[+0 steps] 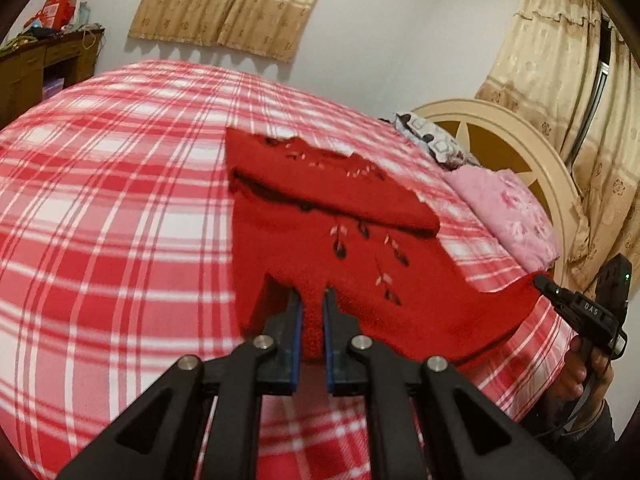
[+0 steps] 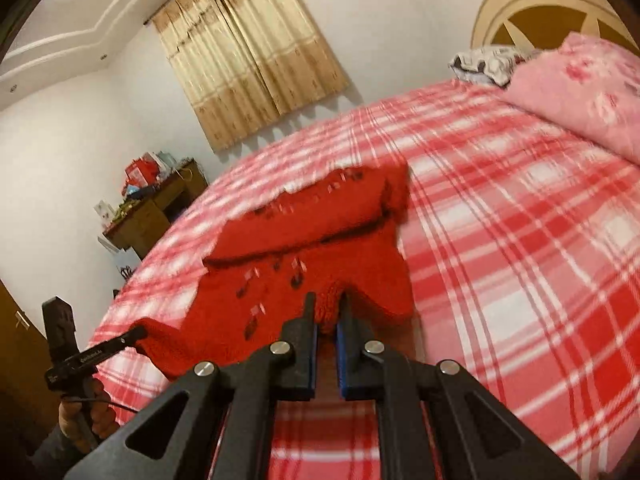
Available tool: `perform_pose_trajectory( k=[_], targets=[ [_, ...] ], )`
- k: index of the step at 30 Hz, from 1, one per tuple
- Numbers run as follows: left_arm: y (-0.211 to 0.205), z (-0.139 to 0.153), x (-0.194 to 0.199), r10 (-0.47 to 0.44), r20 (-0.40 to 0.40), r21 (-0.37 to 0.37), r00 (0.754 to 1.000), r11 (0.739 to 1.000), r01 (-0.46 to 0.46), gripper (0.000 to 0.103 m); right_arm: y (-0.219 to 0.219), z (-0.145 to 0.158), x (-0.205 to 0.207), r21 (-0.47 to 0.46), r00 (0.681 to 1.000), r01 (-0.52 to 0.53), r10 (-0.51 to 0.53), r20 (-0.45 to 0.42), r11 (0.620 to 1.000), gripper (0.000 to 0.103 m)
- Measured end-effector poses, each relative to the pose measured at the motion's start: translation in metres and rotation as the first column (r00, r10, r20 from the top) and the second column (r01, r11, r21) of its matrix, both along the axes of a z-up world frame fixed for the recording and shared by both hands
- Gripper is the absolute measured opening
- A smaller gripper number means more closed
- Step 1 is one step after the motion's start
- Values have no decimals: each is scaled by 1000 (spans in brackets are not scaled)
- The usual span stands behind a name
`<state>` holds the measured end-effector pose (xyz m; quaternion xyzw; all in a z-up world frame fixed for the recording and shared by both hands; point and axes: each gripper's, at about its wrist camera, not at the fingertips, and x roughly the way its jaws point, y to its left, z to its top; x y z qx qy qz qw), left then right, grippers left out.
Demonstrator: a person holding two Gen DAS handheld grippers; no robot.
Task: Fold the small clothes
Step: 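Carry the held hem up and over the body toward the collar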
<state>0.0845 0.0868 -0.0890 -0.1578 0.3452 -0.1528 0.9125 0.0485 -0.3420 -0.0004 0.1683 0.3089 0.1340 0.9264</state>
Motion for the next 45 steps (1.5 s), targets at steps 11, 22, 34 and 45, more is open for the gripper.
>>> perform_pose_trajectory(
  k=[11, 22, 34, 45],
  targets=[
    [10, 35, 38, 71, 87, -34, 994, 997, -69, 9, 4, 53, 41, 11, 992, 7, -8, 128, 1000, 7],
    [21, 80, 108, 137, 154, -76, 978, 989, -127, 9, 10, 100, 105, -25, 977, 18, -12, 212, 1000, 7],
    [9, 73, 189, 109, 144, -22, 984, 994, -107, 9, 14, 88, 184, -77, 983, 63, -49, 176, 995, 7],
    [0, 27, 270, 113, 54, 57, 992, 992, -116, 9, 17, 36, 289, -125, 996, 78, -74, 40, 989, 7]
  ],
)
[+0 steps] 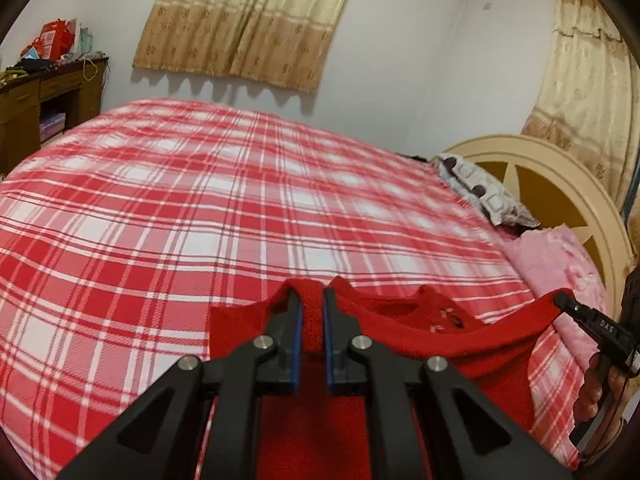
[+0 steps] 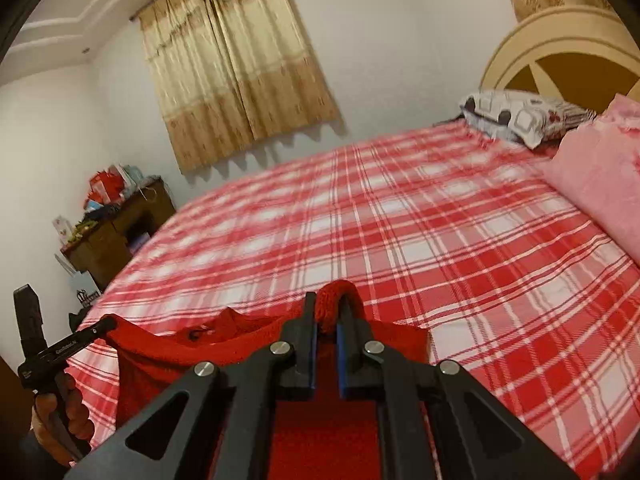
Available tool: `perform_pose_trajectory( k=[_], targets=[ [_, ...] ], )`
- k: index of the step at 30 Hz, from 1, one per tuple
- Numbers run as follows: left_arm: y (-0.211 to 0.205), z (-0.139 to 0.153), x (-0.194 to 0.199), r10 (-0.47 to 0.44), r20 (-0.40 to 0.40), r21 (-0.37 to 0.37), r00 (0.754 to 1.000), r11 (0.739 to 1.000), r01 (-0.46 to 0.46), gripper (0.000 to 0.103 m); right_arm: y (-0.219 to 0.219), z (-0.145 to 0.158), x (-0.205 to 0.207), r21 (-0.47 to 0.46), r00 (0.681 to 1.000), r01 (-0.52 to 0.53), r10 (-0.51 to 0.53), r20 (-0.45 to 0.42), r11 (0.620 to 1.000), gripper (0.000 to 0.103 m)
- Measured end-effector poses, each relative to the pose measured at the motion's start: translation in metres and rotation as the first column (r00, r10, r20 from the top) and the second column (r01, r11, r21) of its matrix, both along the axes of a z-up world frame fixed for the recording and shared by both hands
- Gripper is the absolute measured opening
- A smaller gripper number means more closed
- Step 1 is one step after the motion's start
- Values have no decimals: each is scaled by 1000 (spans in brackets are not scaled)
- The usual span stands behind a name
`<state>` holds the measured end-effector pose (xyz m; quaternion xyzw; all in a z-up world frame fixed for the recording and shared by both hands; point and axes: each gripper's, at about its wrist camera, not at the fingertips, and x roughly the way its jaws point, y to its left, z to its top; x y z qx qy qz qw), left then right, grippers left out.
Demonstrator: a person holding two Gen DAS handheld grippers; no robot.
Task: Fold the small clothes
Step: 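Carry the held hem up and over the body toward the collar, then lower the hem onto the collar and open the left tool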
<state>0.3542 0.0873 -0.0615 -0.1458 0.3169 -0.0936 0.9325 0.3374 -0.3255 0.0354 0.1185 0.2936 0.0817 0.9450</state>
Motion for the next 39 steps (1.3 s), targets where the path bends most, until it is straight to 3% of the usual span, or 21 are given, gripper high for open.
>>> perform_pose_trajectory(
  k=[6, 11, 13, 15, 16, 18, 20, 22, 23, 29, 33, 36, 39],
  targets=[
    [-4, -29, 21, -6, -47, 44, 999, 999, 8, 9, 0, -46, 43, -59, 995, 26, -31, -99, 998, 7],
    [-3, -35, 23, 1, -70, 53, 998, 999, 3, 13, 6, -78, 71, -135, 977, -8, -21, -211, 991, 9],
    [1, -26, 13, 1, -36, 45, 999, 999, 1, 13, 10, -82, 72, -203, 974, -3, -43, -221, 979, 22],
    [3, -13, 0, 19, 16, 83, 1000, 996, -20, 16, 10, -76, 64, -197, 980, -6, -33, -194, 980, 66],
    [4, -8, -7, 19, 30, 93, 999, 995, -21, 19, 10, -71, 58, -175, 985, -11, -19, -171, 984, 71],
    [8, -4, -17, 19, 35, 103, 999, 994, -23, 21, 13, -60, 44, -155, 991, -32, 11, -133, 987, 72],
    [9, -6, -22, 9, 14, 106, 1000, 994, -11, 30, 25, -54, 33, -178, 990, -78, 56, -127, 981, 72],
    [5, -14, -29, 9, -14, 129, 1000, 992, -7, 46, 36, -53, 23, -180, 985, -133, 110, -134, 975, 72],
    [2, -19, -32, 7, -32, 147, 999, 989, -2, 49, 43, -54, 18, -179, 979, -168, 143, -145, 969, 72],
    [-4, -51, -38, 38, -133, 211, 990, 977, -9, 49, 67, -66, -9, -155, 952, -259, 224, -209, 953, 72],
    [11, -55, -53, 43, -162, 146, 986, 989, -19, 49, 63, -70, -36, -126, 947, -256, 223, -229, 958, 72],
    [15, -55, -71, 47, -160, 143, 986, 989, -24, 50, 51, -71, -63, -125, 950, -245, 213, -227, 961, 72],
    [16, -56, -89, 46, -146, 167, 988, 986, -21, 60, 37, -74, -87, -125, 956, -228, 197, -219, 966, 72]
  ],
)
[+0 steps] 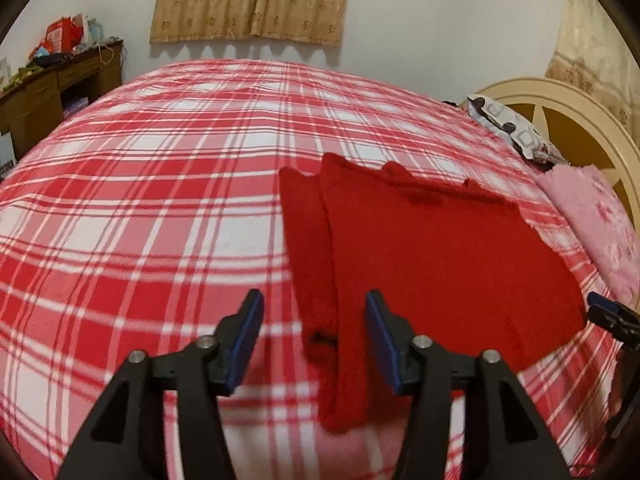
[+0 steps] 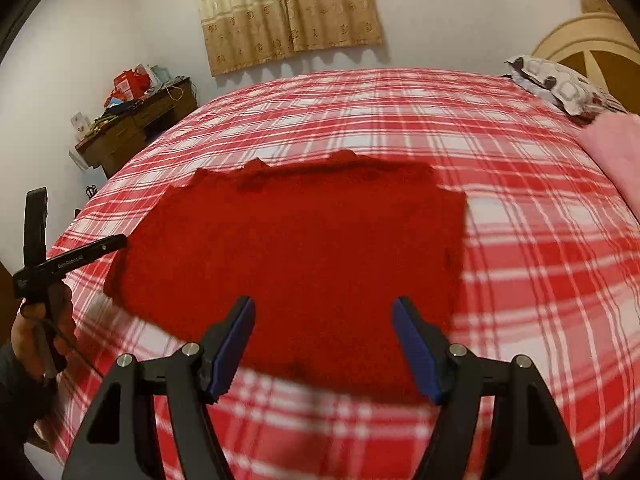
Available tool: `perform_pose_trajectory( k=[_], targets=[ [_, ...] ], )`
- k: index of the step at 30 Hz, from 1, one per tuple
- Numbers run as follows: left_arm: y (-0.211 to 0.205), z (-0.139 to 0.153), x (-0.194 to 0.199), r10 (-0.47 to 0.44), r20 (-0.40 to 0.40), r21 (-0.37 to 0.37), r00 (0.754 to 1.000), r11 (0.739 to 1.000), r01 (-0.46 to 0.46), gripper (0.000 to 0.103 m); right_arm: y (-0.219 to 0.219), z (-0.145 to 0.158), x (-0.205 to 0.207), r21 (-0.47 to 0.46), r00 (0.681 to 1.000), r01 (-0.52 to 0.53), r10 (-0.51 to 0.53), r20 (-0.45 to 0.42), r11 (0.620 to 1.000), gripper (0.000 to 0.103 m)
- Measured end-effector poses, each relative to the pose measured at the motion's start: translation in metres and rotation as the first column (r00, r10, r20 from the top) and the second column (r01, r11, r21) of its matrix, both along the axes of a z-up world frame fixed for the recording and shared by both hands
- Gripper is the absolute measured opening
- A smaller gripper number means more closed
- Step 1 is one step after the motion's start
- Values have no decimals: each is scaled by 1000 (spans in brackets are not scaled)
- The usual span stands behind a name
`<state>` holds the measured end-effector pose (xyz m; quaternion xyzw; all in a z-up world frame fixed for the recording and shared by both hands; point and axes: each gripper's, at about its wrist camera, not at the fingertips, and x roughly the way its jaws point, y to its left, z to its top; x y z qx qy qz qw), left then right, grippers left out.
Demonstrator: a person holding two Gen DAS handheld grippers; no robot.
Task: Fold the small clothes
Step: 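Lower the hem onto the collar and open the left tool, then move the right tool to the side edge of the folded dress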
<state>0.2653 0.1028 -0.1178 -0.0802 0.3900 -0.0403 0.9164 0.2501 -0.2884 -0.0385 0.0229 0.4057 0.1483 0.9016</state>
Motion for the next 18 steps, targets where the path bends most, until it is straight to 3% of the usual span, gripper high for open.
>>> perform_pose_trajectory(
  k=[6, 10, 13, 18],
  targets=[
    [-8, -18, -12, -16, -30, 52, 999, 998, 17, 66, -13, -23, -16, 65, 998, -42, 45, -50, 997, 72],
    [-4, -24, -9, -1, -74, 36, 997, 999, 3, 70, -28, -48, -6, 77, 990, 47, -36, -134, 996, 72],
    [2, -28, -7, 24, -88, 13, 996, 1000, -22, 74, -23, -37, -10, 69, 990, 70, -61, -126, 995, 72],
    [9, -32, -7, 49, -106, -23, 993, 998, -52, 78, 8, -5, -15, 5, 1000, 12, -12, 8, 1000, 72]
  ],
)
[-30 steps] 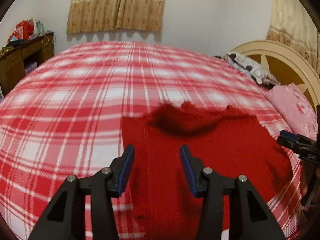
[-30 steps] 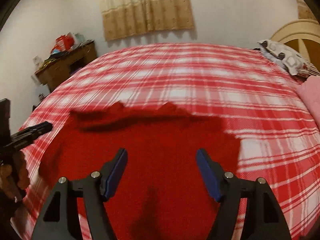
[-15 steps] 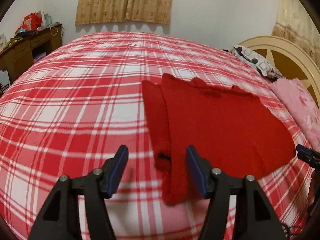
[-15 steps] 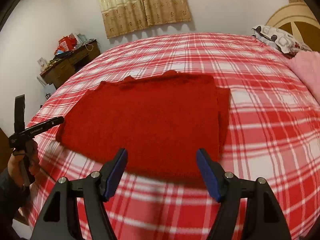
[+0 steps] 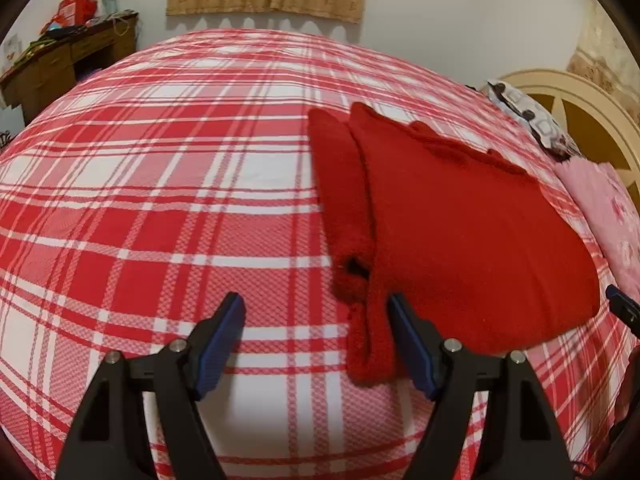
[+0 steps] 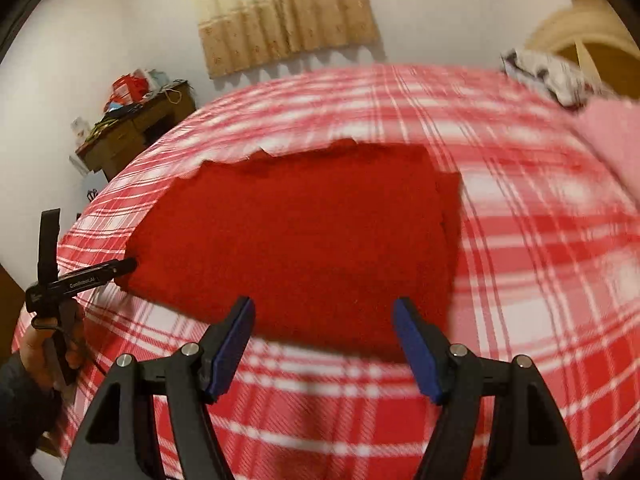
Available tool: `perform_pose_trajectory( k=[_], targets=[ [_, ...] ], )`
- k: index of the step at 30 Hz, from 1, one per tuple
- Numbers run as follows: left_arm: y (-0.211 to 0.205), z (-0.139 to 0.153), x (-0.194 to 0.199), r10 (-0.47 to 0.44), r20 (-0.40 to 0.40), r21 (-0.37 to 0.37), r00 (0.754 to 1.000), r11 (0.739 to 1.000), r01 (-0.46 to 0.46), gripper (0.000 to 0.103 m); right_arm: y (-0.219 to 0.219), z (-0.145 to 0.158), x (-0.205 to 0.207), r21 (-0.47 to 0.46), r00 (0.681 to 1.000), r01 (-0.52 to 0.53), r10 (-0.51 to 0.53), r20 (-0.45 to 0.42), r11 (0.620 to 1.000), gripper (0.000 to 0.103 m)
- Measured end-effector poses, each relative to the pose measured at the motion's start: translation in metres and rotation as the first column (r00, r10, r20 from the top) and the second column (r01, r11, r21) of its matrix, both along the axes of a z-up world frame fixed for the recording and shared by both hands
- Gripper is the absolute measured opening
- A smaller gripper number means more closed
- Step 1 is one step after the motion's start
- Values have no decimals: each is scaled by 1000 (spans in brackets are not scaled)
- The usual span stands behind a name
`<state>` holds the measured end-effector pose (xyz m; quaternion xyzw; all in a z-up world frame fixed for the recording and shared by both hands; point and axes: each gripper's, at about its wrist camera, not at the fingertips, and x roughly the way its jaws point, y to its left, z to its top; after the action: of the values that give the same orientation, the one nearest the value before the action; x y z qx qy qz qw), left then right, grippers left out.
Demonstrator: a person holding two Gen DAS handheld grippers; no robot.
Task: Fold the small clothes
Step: 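Move the right tool to the side edge of the folded dress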
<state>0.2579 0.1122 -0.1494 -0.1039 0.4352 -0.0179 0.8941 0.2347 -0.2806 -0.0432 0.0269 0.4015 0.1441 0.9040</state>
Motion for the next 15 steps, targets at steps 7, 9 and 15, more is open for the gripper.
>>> perform_pose_trajectory(
  k=[7, 9, 15],
  targets=[
    [10, 2, -11, 9, 11, -25, 1000, 1000, -9, 81, -19, -44, 29, 51, 980, 106, -96, -172, 993, 72],
    [15, 3, -13, 6, 10, -40, 1000, 999, -5, 82, -20, -41, 27, 44, 980, 102, -93, -176, 994, 72],
    [23, 10, -19, -1, 24, 26, 1000, 1000, 1, 83, 11, -16, 13, -9, 990, 93, -93, -102, 996, 72]
  ],
)
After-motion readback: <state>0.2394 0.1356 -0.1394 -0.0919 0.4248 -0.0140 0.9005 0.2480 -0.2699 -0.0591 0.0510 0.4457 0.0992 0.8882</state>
